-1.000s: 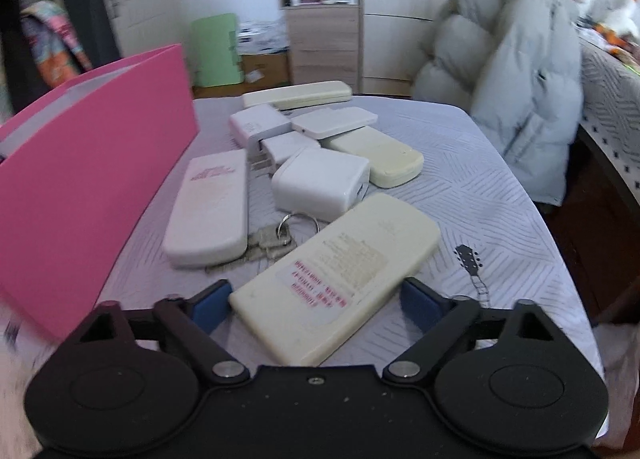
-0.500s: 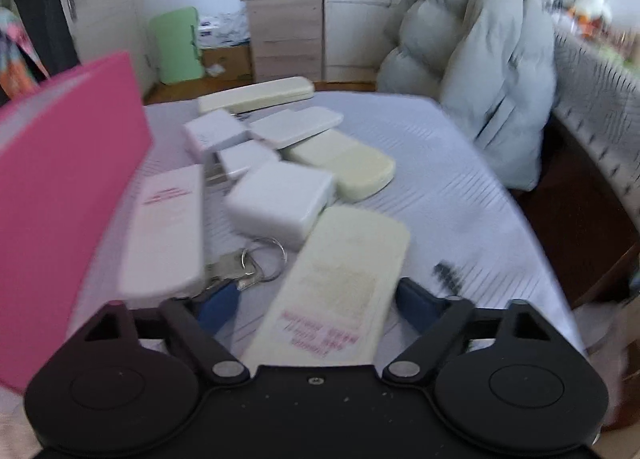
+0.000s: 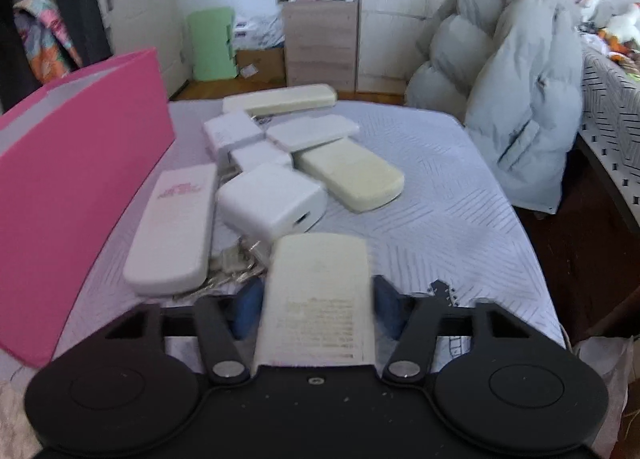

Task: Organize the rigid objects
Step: 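Grasp the cream remote control with the right gripper and lift it, then lower the cream remote into the pink box and open the right gripper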

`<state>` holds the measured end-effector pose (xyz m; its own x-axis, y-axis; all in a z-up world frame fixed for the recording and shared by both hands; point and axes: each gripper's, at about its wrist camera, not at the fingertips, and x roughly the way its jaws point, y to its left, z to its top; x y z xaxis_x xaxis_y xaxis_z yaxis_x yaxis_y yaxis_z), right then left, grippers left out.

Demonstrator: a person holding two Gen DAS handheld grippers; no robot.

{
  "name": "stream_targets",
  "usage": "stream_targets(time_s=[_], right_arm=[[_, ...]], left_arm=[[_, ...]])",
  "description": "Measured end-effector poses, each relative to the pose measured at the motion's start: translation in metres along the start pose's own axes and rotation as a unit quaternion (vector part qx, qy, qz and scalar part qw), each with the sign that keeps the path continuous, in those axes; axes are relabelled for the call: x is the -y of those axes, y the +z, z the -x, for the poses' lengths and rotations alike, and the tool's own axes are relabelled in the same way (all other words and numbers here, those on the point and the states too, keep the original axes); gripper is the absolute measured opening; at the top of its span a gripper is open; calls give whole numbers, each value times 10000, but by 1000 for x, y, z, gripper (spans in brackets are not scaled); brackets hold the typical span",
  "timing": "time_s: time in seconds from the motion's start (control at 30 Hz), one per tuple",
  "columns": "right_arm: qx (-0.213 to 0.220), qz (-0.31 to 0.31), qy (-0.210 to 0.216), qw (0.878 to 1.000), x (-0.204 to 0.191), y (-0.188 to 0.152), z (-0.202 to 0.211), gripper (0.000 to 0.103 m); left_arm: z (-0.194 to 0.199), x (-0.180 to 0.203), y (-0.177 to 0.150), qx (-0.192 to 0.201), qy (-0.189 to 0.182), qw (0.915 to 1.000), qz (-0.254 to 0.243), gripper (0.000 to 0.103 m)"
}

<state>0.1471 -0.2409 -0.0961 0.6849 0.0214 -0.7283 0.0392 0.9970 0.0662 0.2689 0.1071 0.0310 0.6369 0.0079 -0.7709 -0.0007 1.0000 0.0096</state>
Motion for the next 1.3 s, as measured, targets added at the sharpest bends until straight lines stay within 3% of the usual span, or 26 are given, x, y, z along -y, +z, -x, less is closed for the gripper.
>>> stream_targets(time_s=[0.33, 0.63, 0.87, 0.97, 1.1, 1.17, 1.3], right_arm=[[880, 80, 284, 9957, -10, 5, 39, 61], [1265, 315, 511, 9901, -34, 22, 49, 61], [1975, 659, 853, 9743, -66, 55, 94, 61], [2183, 838, 1284, 9638, -81, 79, 116, 61], [1869, 829, 2156, 9548, -104, 110, 125, 61], [1373, 722, 2573, 9538, -122, 128, 114, 61], [358, 472, 2957, 9534, -152, 150, 71, 61]], left_arm=[[2, 2, -1, 103, 16, 9999, -37, 2], [3, 2, -2, 136, -11, 9999, -6, 2], [3, 1, -2, 135, -13, 9999, -20, 2], [3, 1, -2, 141, -13, 9999, -25, 2], [3, 0, -2, 141, -24, 9999, 4, 2], [3, 0, -2, 146, -48, 9999, 31, 2], [4, -2, -3, 184, -75, 9998, 55, 2]])
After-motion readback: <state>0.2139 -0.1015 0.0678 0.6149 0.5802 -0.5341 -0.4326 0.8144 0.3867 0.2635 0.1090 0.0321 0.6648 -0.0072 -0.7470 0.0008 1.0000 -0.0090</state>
